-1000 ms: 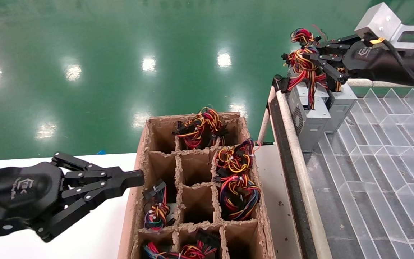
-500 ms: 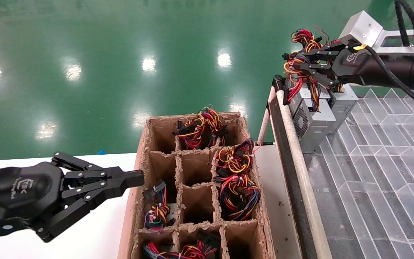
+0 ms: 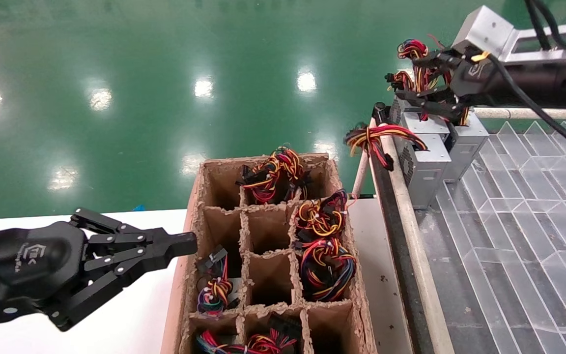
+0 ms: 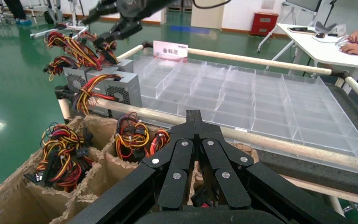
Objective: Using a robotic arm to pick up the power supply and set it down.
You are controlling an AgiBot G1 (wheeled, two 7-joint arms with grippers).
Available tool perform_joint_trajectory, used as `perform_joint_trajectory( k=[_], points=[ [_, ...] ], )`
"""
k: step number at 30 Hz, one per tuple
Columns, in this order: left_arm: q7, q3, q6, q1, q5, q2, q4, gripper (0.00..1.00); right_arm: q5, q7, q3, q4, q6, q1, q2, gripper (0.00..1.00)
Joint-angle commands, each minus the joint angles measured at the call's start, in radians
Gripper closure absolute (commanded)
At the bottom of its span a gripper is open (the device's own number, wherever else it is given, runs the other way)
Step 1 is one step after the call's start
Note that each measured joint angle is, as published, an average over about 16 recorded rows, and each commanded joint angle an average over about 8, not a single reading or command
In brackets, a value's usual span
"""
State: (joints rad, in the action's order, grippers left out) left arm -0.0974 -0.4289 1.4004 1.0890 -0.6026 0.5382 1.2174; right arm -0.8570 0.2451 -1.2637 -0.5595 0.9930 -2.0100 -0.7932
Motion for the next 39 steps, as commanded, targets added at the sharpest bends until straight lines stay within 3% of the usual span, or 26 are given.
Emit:
perform_joint_trajectory(
  k=[1, 9, 26, 27, 34, 35, 39],
  points=[
    [0.000, 0.000, 0.000, 0.000, 0.000, 0.000, 0.000, 1.00, -0.011, -0.010, -0.005, -0.023, -0.011, -0.010, 0.005, 0.00],
    [0.000, 0.000, 0.000, 0.000, 0.000, 0.000, 0.000, 1.00, 0.000, -0.036, 0.055, -0.118, 0.012, 0.037, 0.036, 0.00],
    [0.000, 0.000, 0.000, 0.000, 0.000, 0.000, 0.000, 1.00, 0.037, -0.156, 0.337, -0.299, 0.163, 0.309, 0.079, 0.00],
    [0.000, 0.000, 0.000, 0.000, 0.000, 0.000, 0.000, 0.94, 0.039, -0.163, 0.354, -0.310, 0.171, 0.326, 0.081, 0.00],
    [0.000, 0.000, 0.000, 0.000, 0.000, 0.000, 0.000, 0.06, 0.055, -0.213, 0.470, -0.386, 0.233, 0.438, 0.100, 0.00],
    [0.000, 0.000, 0.000, 0.000, 0.000, 0.000, 0.000, 0.00, 0.058, -0.220, 0.487, -0.397, 0.241, 0.454, 0.103, 0.00],
    [0.000, 0.000, 0.000, 0.000, 0.000, 0.000, 0.000, 0.00, 0.067, -0.248, 0.552, -0.440, 0.276, 0.517, 0.113, 0.00]
  ],
)
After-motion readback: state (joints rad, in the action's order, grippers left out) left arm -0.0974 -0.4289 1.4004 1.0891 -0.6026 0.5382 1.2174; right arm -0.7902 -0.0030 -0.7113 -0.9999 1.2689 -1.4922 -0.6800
